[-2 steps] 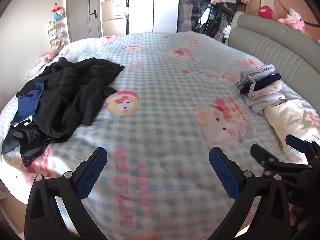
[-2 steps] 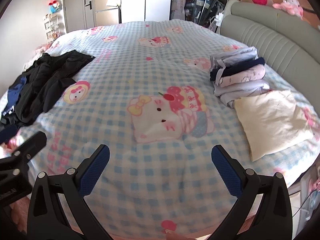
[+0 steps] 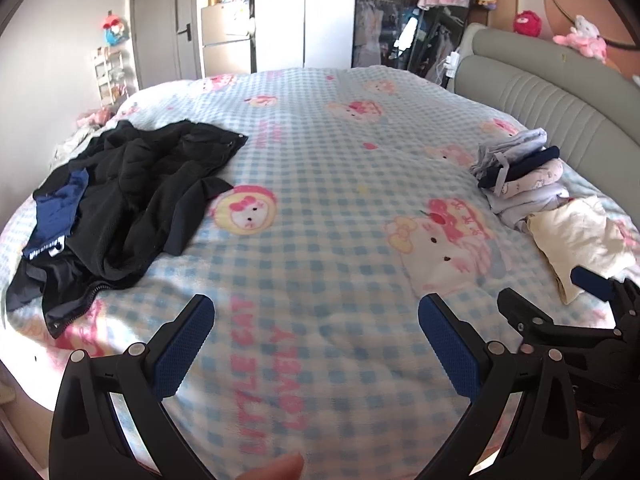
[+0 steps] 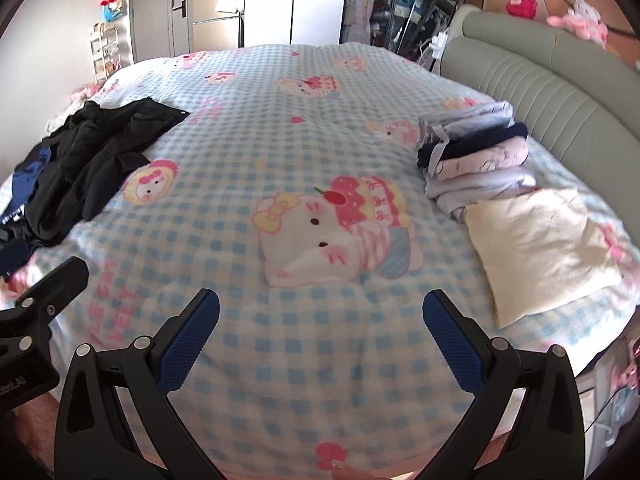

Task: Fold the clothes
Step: 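Move both tools toward the pile of black and navy clothes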

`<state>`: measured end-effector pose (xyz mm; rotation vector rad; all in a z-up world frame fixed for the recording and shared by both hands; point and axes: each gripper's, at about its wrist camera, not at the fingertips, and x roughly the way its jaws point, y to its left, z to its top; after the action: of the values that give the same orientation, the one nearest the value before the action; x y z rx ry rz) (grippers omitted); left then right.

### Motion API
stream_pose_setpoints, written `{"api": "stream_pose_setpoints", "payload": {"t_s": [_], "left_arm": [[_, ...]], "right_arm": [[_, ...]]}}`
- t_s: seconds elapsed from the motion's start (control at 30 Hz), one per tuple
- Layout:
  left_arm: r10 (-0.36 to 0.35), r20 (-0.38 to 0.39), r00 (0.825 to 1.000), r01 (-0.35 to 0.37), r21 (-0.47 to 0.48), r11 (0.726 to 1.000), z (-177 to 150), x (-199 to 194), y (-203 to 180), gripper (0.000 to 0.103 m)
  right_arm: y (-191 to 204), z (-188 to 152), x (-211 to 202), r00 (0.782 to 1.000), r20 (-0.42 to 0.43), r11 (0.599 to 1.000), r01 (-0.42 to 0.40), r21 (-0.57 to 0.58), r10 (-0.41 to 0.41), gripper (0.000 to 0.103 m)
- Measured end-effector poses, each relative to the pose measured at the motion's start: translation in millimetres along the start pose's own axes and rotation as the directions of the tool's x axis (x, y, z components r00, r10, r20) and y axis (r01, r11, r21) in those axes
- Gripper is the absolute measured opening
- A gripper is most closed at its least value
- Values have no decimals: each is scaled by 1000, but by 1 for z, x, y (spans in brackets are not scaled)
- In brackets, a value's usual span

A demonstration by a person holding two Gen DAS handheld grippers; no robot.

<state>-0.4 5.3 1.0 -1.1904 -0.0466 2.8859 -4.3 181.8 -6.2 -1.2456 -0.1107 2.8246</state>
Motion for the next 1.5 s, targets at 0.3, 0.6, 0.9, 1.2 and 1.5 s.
{"api": "stream_pose_setpoints", "payload": {"t_s": [0.3,0.6,0.9,1.2,1.5], "left_arm": [[-112,16,994,112,-35,993,0,-9,11,103],[-174,30,984,175,-70,982,5,-11,27,103],[-74,34,997,77,-100,992,7,-19,58,86],[129,-15,992,-130,-160,978,15,-12,144,87],[205,-96,974,-223,-228,948,21,19,274,86]], "right_arm": [[2,10,-11,998,66,998,-1,-64,6,103],[13,4,-16,990,83,991,-109,-78,115,102],[55,19,-11,966,43,962,-249,-111,255,82],[147,59,5,919,-10,894,-387,-225,395,82],[283,90,25,873,-88,818,-482,-314,480,82]]}}
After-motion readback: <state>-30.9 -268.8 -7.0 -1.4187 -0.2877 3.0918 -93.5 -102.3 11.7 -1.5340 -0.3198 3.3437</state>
